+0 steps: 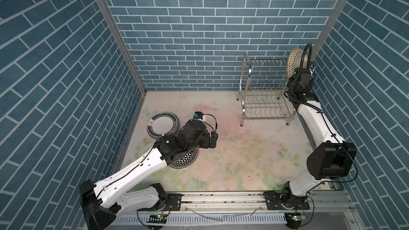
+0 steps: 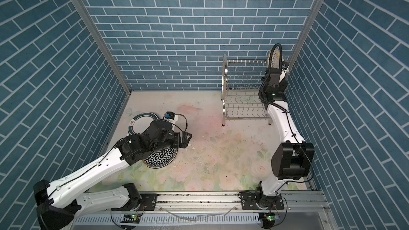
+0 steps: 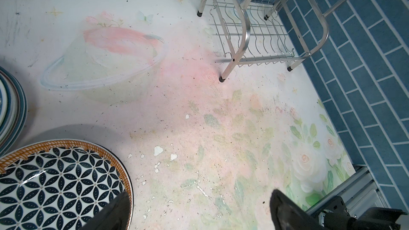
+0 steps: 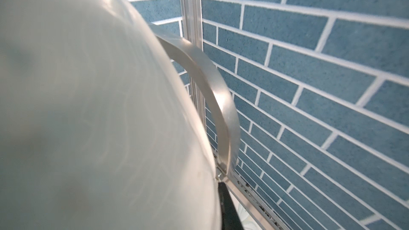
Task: Unload the plates from the dish rack
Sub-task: Pick up the plate from the dish rack.
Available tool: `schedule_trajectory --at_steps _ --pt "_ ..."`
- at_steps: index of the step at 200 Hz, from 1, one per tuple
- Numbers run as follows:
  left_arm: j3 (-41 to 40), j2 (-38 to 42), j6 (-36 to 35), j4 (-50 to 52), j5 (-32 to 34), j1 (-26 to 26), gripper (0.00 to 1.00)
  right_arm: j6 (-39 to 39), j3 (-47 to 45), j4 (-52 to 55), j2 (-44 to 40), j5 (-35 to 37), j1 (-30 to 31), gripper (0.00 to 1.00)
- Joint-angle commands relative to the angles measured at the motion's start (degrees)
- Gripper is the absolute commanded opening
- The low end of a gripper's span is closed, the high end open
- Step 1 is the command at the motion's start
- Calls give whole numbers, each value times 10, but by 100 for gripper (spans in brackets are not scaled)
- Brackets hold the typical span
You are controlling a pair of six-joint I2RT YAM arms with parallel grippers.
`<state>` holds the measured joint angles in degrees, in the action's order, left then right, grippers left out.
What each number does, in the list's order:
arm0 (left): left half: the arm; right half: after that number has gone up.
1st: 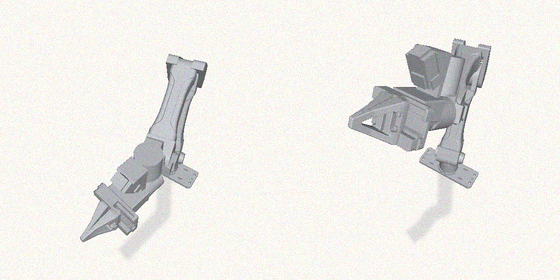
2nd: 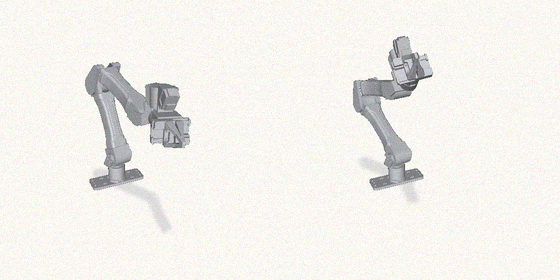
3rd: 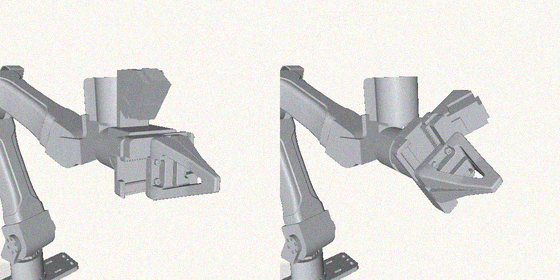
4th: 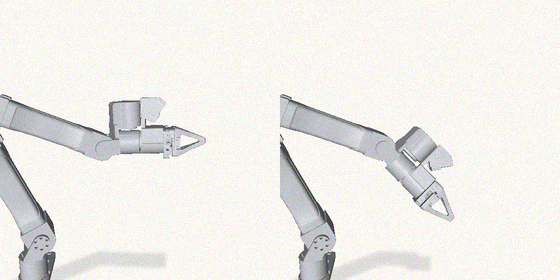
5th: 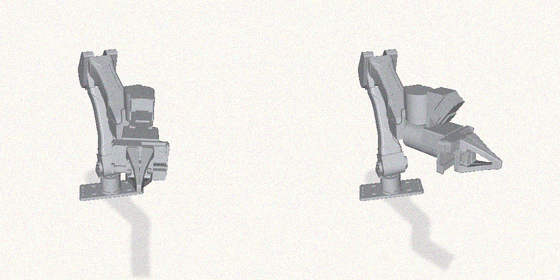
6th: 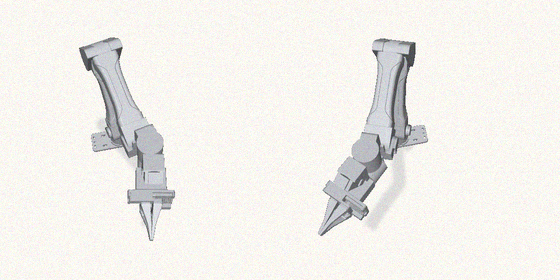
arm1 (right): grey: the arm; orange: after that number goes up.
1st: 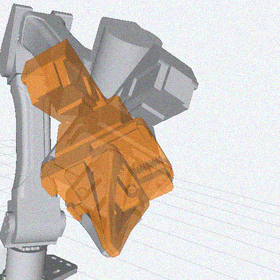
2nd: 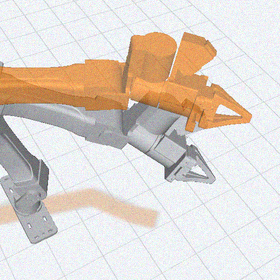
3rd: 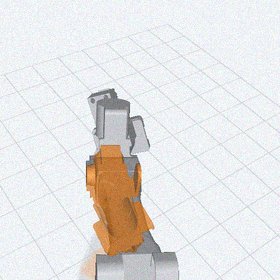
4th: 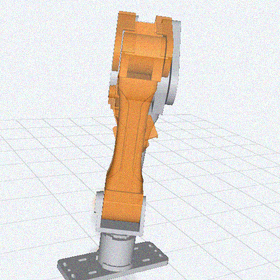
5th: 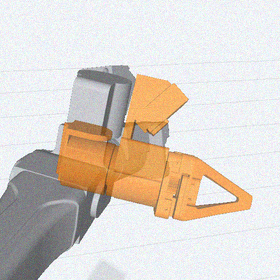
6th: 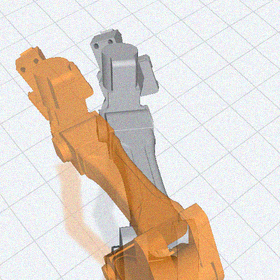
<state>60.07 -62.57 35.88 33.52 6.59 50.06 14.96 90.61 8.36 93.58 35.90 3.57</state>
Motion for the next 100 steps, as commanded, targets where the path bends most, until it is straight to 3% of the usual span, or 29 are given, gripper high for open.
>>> schedule_trajectory --at_steps 1,100 --pt "-12 7 2 -8 4 1 99 5 13 28 -14 -2 -6 0" --pt "-17 7 2 -17 1 1 99 -24 18 1 -59 12 -6 0"
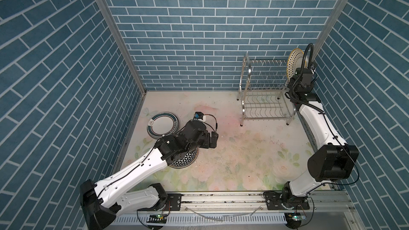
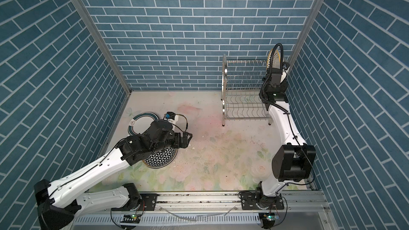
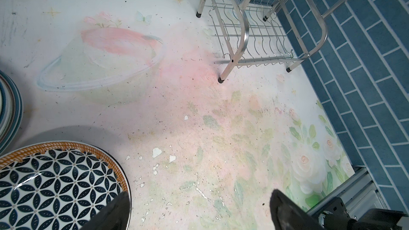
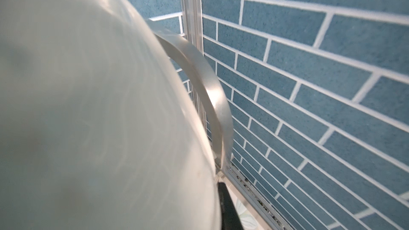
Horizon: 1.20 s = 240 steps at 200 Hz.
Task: Unload the plates from the dish rack
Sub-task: Pick up the plate from the dish rack.
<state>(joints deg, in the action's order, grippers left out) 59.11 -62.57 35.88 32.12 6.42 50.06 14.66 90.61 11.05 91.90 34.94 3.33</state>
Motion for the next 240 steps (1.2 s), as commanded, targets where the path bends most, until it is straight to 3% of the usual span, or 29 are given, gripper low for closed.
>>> schedule_trajectory --at_steps 1,188,240 --pt "-8 6 2 -3 3 1 99 -21 18 -27 -43 22 -3 0" --pt "-19 12 7 -6 3 -3 99 -45 15 -76 -84 36 -3 0" --pt "-17 18 8 6 14 -6 99 -19 23 -64 -111 19 -3 0"
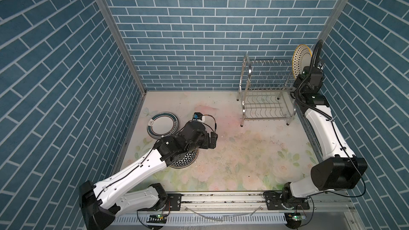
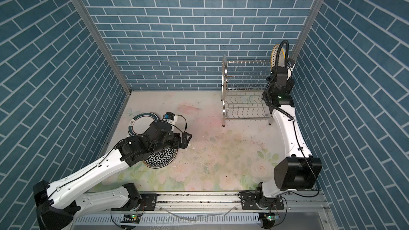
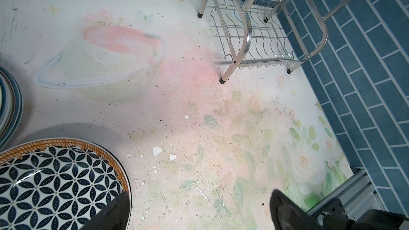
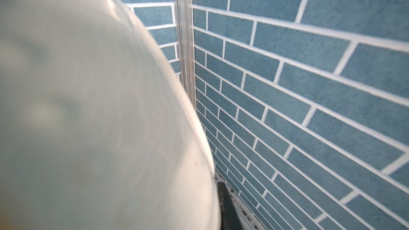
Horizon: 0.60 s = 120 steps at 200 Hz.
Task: Unload the plates from the dish rack
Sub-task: Pick up the plate from the dish rack.
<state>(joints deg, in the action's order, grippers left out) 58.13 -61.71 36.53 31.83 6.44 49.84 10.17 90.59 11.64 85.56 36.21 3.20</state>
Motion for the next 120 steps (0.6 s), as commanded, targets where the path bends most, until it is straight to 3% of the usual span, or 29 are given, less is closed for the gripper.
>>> schedule_trajectory --at_steps 1,74,120 --pt "-7 10 2 9 14 -4 99 26 24 -70 -49 6 -2 0" --pt "-20 63 16 38 31 -28 99 55 78 0 -106 -34 -2 0" --pt "-20 80 17 54 34 -33 99 77 40 31 -186 -51 -2 0"
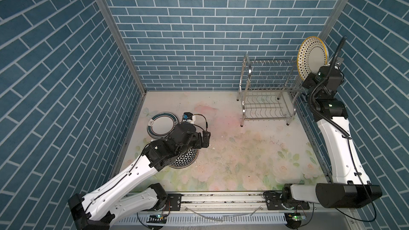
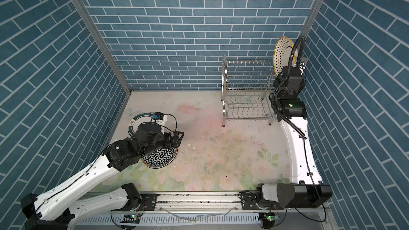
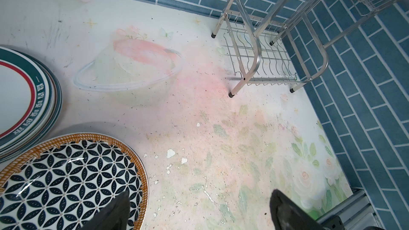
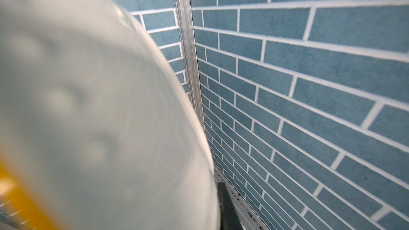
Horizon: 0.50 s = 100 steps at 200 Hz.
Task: Unload the plates from the dish rack
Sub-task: Pick up the plate from the dish rack.
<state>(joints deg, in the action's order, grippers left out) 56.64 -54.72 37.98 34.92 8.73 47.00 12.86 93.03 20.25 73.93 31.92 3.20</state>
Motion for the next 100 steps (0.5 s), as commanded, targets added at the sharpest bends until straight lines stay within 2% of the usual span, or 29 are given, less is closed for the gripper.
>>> schedule_trajectory --at_steps 1,100 --pt "-6 10 3 23 12 -5 99 51 15 -55 -72 -9 -2 0" --pt "-37 -7 15 -25 -39 -12 99 114 -152 63 -276 -46 -2 0"
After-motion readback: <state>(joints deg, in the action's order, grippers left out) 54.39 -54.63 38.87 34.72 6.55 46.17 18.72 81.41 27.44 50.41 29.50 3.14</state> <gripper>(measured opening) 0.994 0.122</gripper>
